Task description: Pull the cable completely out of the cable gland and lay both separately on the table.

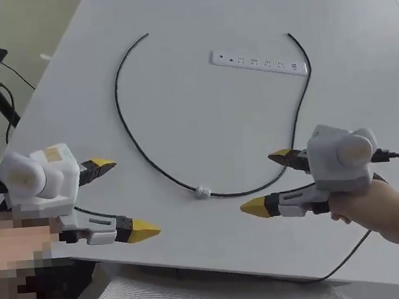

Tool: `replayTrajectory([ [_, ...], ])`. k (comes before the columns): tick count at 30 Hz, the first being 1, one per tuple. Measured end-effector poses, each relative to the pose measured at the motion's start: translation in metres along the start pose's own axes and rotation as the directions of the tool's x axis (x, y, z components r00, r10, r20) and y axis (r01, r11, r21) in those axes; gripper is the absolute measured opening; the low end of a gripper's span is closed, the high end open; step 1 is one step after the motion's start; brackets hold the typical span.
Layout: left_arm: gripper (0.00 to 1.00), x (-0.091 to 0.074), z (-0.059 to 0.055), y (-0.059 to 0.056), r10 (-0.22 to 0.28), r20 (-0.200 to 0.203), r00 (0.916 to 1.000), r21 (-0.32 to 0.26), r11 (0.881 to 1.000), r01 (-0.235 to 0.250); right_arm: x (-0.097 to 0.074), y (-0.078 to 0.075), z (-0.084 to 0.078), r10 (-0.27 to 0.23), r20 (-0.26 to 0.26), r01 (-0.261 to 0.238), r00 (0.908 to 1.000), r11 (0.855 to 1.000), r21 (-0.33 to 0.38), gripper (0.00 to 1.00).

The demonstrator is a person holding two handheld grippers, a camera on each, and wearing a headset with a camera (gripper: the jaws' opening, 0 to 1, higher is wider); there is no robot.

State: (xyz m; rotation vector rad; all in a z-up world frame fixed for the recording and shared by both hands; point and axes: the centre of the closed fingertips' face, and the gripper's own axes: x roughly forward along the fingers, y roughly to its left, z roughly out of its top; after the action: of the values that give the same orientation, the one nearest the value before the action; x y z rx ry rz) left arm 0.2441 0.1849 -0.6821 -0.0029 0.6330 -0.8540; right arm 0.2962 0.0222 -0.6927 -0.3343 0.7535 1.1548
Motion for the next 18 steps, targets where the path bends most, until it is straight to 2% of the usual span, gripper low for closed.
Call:
replayTrajectory([
  [4, 0.99, 0.000, -0.002, 0.000, 0.001, 0.002, 1.0000, 0.001, 1.000, -0.001, 0.012, 0.001, 0.002, 0.017, -0.021, -0.017, 0.9996, 1.000, -0.018, 0.76],
  [7, 0.99, 0.001, -0.005, 0.000, 0.003, -0.003, 1.0000, -0.004, 1.000, -0.004, 0.023, 0.002, 0.000, 0.029, -0.057, -0.031, 0.9980, 0.998, -0.047, 0.75],
  [10, 0.99, 0.002, -0.006, 0.000, 0.010, -0.004, 0.9999, -0.006, 1.000, -0.010, 0.031, 0.002, -0.005, 0.041, -0.089, -0.046, 0.9951, 0.998, -0.052, 0.73],
  [12, 0.99, 0.003, -0.005, -0.001, 0.008, 0.013, 0.9999, -0.012, 1.000, -0.008, 0.037, 0.004, -0.008, 0.053, -0.112, -0.060, 0.9923, 0.996, -0.060, 0.70],
  [18, 0.99, 0.007, -0.011, -0.003, 0.002, -0.002, 1.0000, -0.010, 1.000, -0.002, 0.050, 0.006, -0.016, 0.084, -0.159, -0.097, 0.9837, 0.992, -0.076, 0.67],
])
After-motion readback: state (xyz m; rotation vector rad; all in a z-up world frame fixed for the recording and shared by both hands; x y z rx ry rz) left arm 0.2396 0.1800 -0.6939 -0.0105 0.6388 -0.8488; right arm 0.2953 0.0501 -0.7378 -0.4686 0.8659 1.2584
